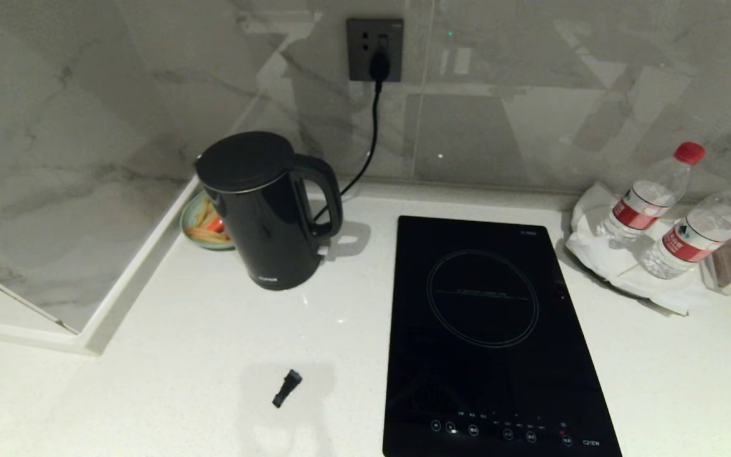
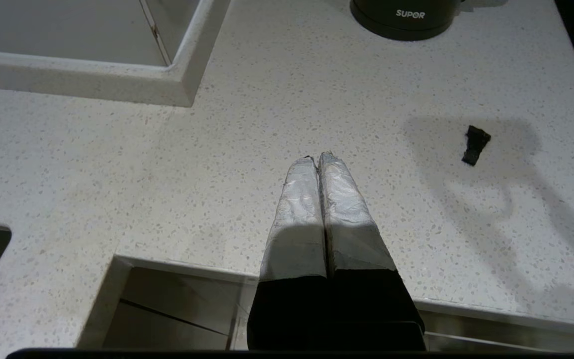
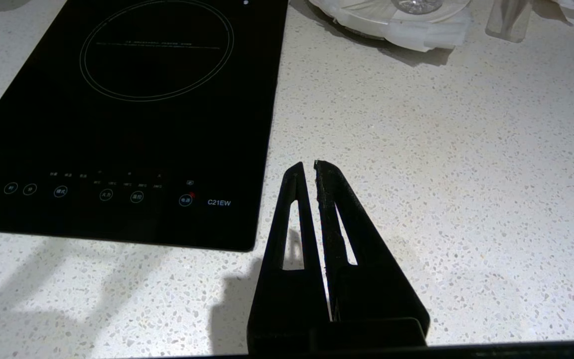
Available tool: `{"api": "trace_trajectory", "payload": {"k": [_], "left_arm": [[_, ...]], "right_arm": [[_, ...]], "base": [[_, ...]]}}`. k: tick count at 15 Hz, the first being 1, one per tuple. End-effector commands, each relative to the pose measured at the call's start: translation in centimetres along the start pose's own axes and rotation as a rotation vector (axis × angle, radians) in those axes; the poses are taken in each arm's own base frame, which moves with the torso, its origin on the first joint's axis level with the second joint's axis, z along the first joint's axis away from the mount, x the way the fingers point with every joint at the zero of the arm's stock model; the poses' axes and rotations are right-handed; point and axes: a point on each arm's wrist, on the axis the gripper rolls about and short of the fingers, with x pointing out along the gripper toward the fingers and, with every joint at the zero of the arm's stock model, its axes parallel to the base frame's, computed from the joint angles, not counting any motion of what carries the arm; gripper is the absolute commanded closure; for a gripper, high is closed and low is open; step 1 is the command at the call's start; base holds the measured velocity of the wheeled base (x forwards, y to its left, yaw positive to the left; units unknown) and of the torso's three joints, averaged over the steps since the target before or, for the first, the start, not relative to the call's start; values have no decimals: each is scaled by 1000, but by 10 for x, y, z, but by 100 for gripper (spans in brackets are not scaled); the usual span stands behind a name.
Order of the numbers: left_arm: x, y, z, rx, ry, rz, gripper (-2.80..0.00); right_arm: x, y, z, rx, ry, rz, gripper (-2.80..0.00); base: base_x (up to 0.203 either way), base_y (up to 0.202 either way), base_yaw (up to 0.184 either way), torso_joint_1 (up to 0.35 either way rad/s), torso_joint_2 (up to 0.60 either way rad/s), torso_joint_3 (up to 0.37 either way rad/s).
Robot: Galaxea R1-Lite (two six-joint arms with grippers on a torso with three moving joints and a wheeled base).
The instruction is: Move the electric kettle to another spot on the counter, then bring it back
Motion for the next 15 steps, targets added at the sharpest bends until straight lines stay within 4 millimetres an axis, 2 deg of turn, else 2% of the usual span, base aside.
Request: {"api": "trace_trajectory", "payload": {"k": [1, 4, 5, 7, 9, 12, 15], "left_arm": [[0, 0, 0, 0, 1, 1, 0], [0, 0, 1, 8, 0, 2, 0], [-2, 0, 7, 24, -15, -3, 0], [-5, -1, 43, 31, -49, -30, 0], [4, -2, 80, 31, -21, -91, 0], [34, -5, 117, 25, 32, -212, 0], [83, -8, 141, 19, 80, -297, 0]], "right_arm": [[0, 0, 0, -1, 0, 1, 0], [0, 0, 0, -1, 0, 1, 0], [0, 0, 0, -1, 0, 1, 0], [0, 0, 0, -1, 0, 1, 0], [0, 0, 0, -1, 0, 1, 0], [0, 0, 0, -1, 0, 1, 0], [0, 0, 0, -1, 0, 2, 0]], "base": [[0, 0, 0, 7, 4, -55], [0, 0, 0, 1, 1, -11], [0, 0, 0, 0, 0, 0], [0, 0, 0, 0, 0, 0], [0, 0, 0, 0, 0, 0], [0, 0, 0, 0, 0, 0], [0, 0, 0, 0, 0, 0]]}}
